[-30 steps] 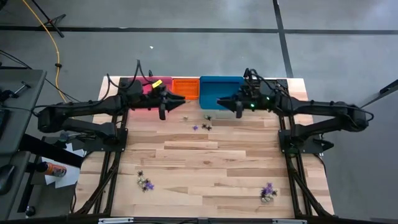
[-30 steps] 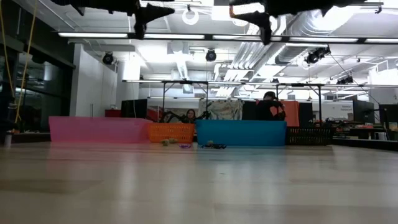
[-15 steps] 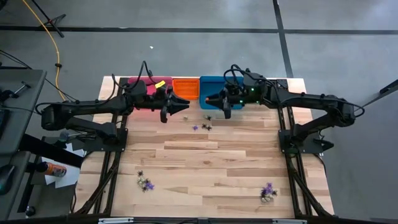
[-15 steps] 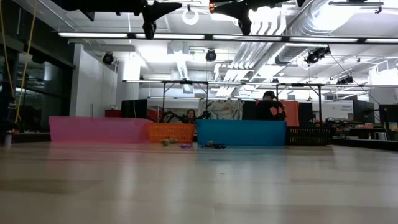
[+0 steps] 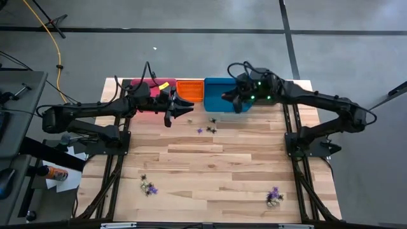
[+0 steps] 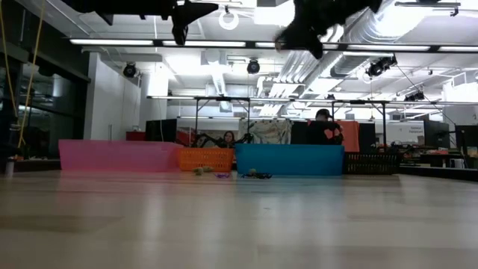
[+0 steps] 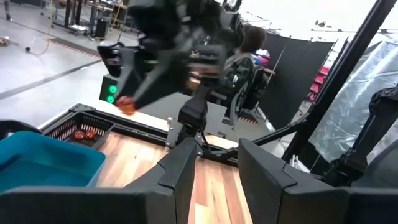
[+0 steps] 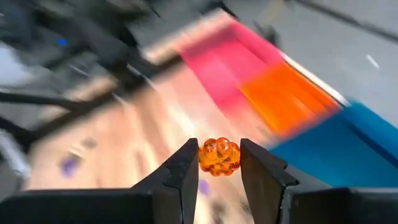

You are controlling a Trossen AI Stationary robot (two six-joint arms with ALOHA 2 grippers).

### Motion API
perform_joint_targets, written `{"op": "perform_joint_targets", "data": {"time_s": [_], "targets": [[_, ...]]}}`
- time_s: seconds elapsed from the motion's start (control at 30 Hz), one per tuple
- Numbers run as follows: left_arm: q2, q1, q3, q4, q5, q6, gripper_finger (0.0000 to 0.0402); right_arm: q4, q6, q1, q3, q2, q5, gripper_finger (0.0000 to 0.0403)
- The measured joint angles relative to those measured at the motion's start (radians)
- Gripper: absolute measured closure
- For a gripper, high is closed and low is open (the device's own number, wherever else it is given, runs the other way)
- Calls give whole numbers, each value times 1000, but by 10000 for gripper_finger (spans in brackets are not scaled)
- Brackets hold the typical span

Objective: Sort Halloween decoration
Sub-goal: Put the orange pumpkin toy into the black bin

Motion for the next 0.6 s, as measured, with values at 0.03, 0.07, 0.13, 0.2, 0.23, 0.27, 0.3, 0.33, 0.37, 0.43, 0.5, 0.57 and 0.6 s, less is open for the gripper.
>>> {"op": "perform_joint_targets", "data": {"time_s": [0.03,0.07,0.13,0.2,0.23,0.27,0.3,0.33,0.37,0.43,0.5,0.57,0.6], "targets": [[0,0,0,-5,0,0,293,-58,-9,-26,0,-6,1,300],[0,0,0,-9,0,0,293,-115,-26,-53,0,-11,1,300],[0,0,0,-16,0,1,293,-210,-60,-104,-3,-20,4,300],[0,0,0,-30,0,9,293,-254,-100,-160,-34,-32,12,300],[0,0,0,-35,0,9,293,-263,-118,-191,-60,-40,13,300],[0,0,0,-36,0,9,293,-263,-128,-226,-89,-49,14,300],[0,0,0,-35,0,9,293,-261,-133,-265,-119,-58,15,300],[0,0,0,-34,0,9,293,-260,-134,-306,-150,-64,15,300],[0,0,0,-34,0,8,293,-256,-134,-347,-180,-66,16,300],[0,0,0,-34,0,2,293,-229,-118,-436,-232,-63,23,300],[0,0,0,-30,0,-8,293,-172,-74,-515,-265,-48,44,300],[0,0,0,-26,-9,-8,293,-125,-18,-586,-273,-19,109,300],[0,-1,0,-25,-15,-8,293,-120,13,-617,-272,-1,148,300]]}}
